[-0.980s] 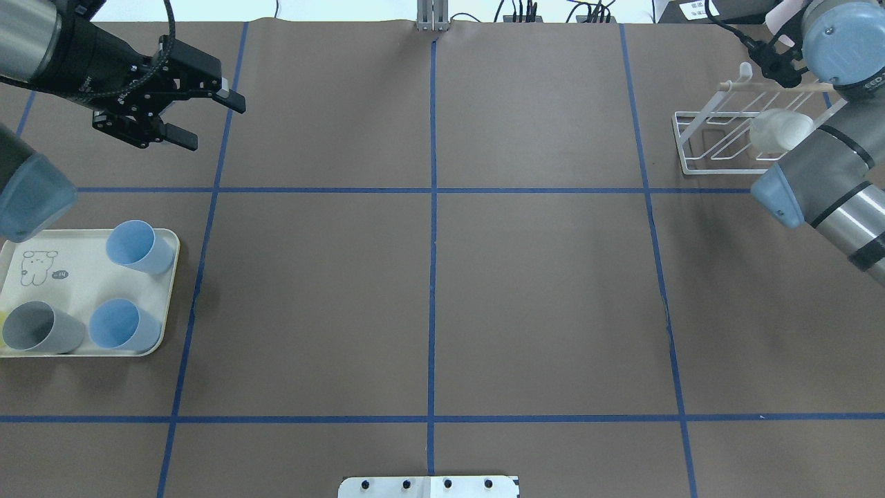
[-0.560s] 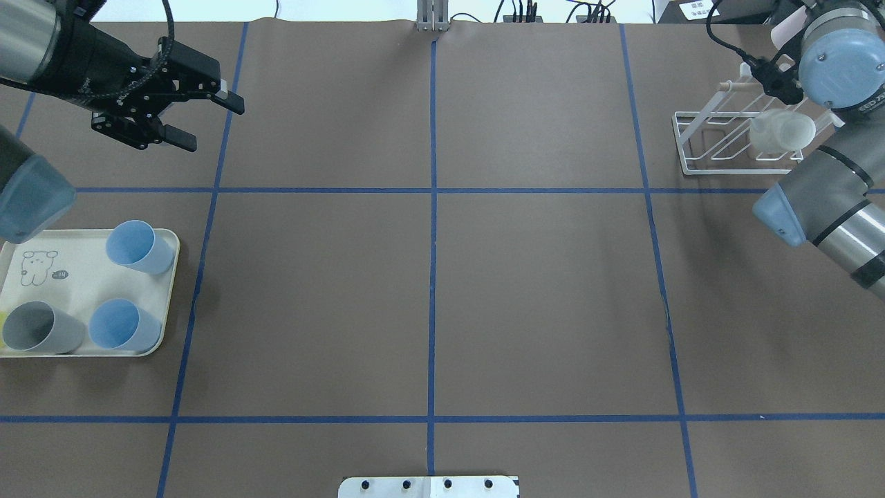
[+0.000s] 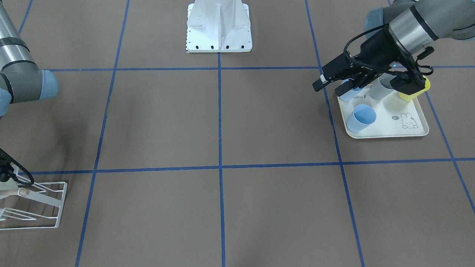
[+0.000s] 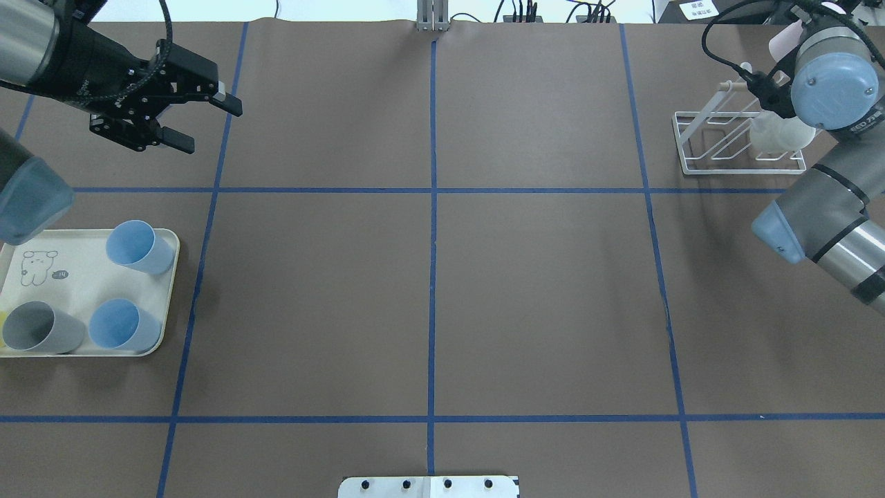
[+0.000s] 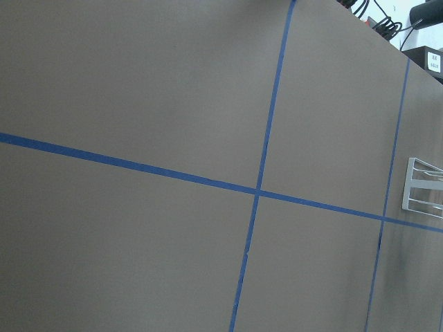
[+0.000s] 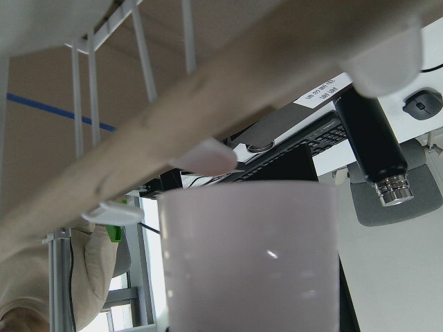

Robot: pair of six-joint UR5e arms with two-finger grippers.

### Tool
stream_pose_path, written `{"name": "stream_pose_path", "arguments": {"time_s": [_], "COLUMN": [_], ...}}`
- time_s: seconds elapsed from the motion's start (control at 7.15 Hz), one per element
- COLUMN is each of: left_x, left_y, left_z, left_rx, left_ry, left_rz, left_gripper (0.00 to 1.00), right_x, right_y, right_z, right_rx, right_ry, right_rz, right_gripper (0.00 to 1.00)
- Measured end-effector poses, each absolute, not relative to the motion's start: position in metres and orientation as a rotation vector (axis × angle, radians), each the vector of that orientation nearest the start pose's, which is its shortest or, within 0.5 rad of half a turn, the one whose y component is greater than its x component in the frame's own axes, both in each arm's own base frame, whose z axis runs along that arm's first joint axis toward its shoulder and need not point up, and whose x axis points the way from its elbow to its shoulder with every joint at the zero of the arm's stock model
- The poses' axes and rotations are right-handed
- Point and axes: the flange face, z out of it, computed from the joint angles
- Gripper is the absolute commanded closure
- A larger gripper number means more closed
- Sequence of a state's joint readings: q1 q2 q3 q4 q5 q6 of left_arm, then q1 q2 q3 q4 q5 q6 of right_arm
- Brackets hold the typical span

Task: Transfer IKEA cup to right arm and place on rack

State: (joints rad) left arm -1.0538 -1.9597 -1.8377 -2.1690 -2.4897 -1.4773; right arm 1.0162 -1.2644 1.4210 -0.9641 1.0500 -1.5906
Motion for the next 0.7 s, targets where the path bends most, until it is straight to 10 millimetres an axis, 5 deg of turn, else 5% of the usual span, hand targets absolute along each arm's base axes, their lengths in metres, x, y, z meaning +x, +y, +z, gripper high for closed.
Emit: {"name": "stream_pose_path", "arguments": {"time_s": [0.7], "left_x": [0.2308], "left_y": [-0.5138], "left_z": [0.2415], "left_rx": [-0.037], "left_ry": [1.383], "left_rz": [-0.227], "left_gripper": [0.00], "right_x": [-0.1933], "right_y": [-0.6424], "right_z": [0.5021], "right_rx": [0.474], "right_ry": [0.931], "right_rz": [-1.793], "right_gripper": [0.70]}}
